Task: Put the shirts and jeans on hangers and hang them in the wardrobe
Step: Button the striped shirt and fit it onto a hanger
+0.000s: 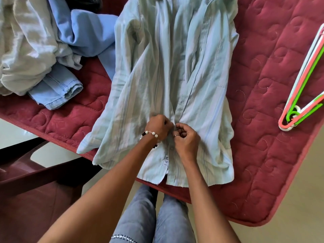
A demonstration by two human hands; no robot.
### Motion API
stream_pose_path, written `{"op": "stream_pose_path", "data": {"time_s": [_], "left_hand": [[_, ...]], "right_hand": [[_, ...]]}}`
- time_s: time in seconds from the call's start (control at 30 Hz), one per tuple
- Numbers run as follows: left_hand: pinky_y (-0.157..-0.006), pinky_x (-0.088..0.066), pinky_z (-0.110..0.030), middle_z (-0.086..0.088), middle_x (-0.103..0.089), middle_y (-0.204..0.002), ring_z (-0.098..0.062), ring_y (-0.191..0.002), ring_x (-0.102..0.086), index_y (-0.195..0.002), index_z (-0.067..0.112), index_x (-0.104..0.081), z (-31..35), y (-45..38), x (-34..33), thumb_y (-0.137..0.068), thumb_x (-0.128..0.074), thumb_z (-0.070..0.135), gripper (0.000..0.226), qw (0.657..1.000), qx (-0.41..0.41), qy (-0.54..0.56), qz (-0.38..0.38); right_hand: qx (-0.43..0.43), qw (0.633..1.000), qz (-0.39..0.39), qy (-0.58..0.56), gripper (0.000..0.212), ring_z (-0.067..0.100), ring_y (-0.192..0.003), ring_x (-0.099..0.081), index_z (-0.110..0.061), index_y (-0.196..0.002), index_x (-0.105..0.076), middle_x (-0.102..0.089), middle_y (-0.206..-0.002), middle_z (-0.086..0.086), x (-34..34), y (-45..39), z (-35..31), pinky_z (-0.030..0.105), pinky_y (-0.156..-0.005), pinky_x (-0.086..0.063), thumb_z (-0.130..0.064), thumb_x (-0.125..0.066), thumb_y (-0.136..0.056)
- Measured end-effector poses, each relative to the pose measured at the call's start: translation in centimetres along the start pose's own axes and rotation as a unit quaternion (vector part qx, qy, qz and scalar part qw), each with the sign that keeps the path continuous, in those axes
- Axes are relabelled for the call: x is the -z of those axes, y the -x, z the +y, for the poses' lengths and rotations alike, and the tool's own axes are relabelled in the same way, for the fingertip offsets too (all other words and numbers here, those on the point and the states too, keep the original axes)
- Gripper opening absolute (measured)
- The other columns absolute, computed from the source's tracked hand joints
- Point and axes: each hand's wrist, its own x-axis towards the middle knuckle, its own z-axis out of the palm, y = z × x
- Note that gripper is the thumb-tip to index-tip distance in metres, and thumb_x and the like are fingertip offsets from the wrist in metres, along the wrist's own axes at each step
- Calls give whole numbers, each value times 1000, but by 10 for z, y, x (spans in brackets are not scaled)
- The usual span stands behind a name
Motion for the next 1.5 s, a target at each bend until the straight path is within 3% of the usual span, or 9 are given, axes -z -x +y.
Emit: {"op": "stream_pose_path", "data": {"time_s": [0.17, 0.33, 0.43, 0.53, 0.93, 1.13, 1.23, 1.4, 1.5], "left_hand": [[-55, -46, -30, -10, -64, -59, -14, -51, -52, -65, -4, -60, -4, 0, 4, -87, -55, 16, 30, 998, -8, 50, -31], [-49, -41, -16, -7, -63, -58, -1, -42, -50, -71, -3, -65, -1, 4, 10, -93, -55, 18, 32, 994, -28, 84, -60], [-70, -54, -33, -8, -63, -61, -16, -57, -61, -70, 4, -64, -2, 2, 9, -98, -51, 27, 38, 983, 17, 169, -65], [-73, -54, -39, -13, -64, -63, -22, -62, -60, -64, 3, -64, 2, 2, 7, -89, -62, 40, 44, 980, 46, 183, -64], [-66, -46, -21, -7, -68, -71, -14, -69, -61, -77, 6, -73, 14, 11, -7, -81, -73, 16, 11, 977, 75, 152, 128], [-71, -58, -45, -5, -62, -59, -20, -59, -59, -63, 16, -63, 5, 2, -1, -83, -69, 6, 23, 972, 58, 227, 19], [-67, -56, -34, -9, -66, -67, -22, -64, -64, -70, 15, -63, 12, 0, 6, -86, -66, 9, 17, 986, 40, 161, 17], [-62, -43, -27, -8, -70, -80, -28, -75, -65, -85, 11, -71, 31, -11, 19, -85, -61, 11, 9, 966, -102, 32, 234], [-65, -49, -35, -8, -66, -85, -29, -77, -63, -93, 13, -74, 44, -22, 20, -86, -59, 14, 17, 952, -201, -33, 227]], "right_hand": [[-20, 998, -39, -42, 19, 9, -83, -64, -8, -104, -73, -70, -92, -4, 8, -4, 2, 20, -77, -52, -6, -62, -88], [-99, 982, -107, -118, 6, 20, -71, -62, -9, -82, -71, -69, -75, 10, 11, -24, 5, 45, -77, -54, -4, -69, -85], [-113, 975, -133, -138, 11, 26, -69, -58, -7, -75, -67, -64, -73, 20, 13, -28, 3, 53, -75, -53, 2, -71, -80], [-97, 983, -108, -110, 22, 16, -59, -59, -17, -70, -67, -65, -63, 5, 10, -25, 2, 40, -63, -52, 3, -70, -77], [-84, 985, -114, -97, 13, 16, -59, -55, -20, -65, -66, -61, -60, 0, 8, -24, 3, 37, -59, -48, -12, -72, -73], [-174, 943, -234, -162, 26, 10, -50, -54, -8, -70, -59, -60, -54, -1, 24, -40, -10, 25, -55, -49, 12, -56, -87], [-187, 946, -249, -89, 25, 20, -57, -58, -13, -70, -59, -59, -59, 4, 27, -46, -14, 31, -58, -51, 3, -54, -88], [-13, 999, -10, 39, 9, 18, -69, -58, -10, -87, -67, -63, -72, -3, 24, -51, -34, 19, -62, -40, -3, -62, -84], [101, 993, 28, 60, 17, 27, -82, -62, -5, -97, -68, -68, -91, 9, 12, -57, -45, 23, -72, -42, -1, -65, -80]]}}
